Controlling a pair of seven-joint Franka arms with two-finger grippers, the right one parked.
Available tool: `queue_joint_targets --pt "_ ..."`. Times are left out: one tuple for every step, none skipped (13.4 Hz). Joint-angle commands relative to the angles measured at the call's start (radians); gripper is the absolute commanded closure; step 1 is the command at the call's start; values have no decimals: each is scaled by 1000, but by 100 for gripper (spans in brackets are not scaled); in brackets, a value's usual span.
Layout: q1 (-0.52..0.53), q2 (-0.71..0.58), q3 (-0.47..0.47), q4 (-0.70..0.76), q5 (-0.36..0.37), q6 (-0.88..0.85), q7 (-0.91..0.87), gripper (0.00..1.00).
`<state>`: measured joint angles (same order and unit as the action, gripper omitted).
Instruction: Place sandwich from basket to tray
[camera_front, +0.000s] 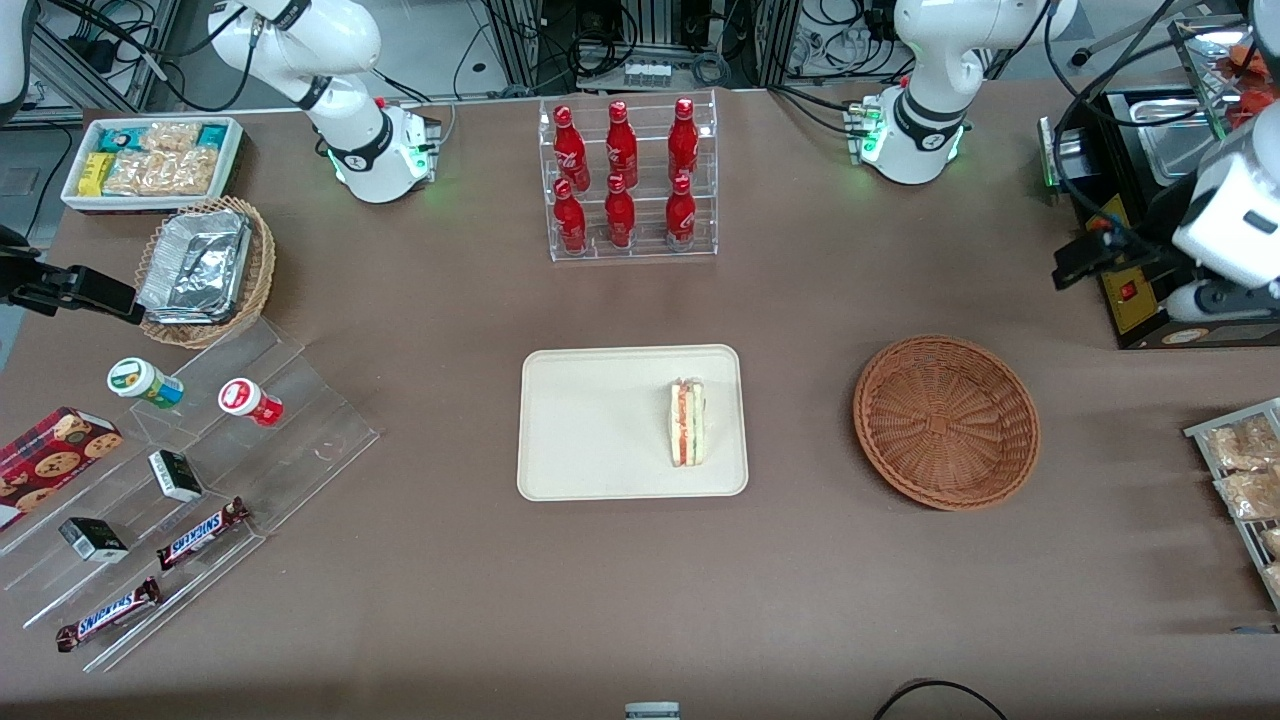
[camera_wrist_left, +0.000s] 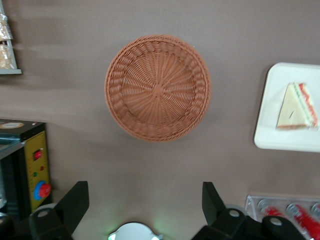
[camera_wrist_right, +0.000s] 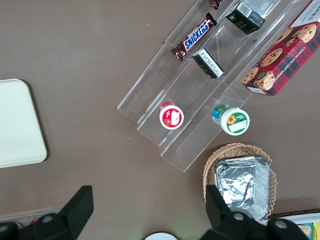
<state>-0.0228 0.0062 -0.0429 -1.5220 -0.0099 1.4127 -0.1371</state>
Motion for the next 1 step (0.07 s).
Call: queue_joint_targets --pt "46 -28 -14 -32 14 -12 74 0"
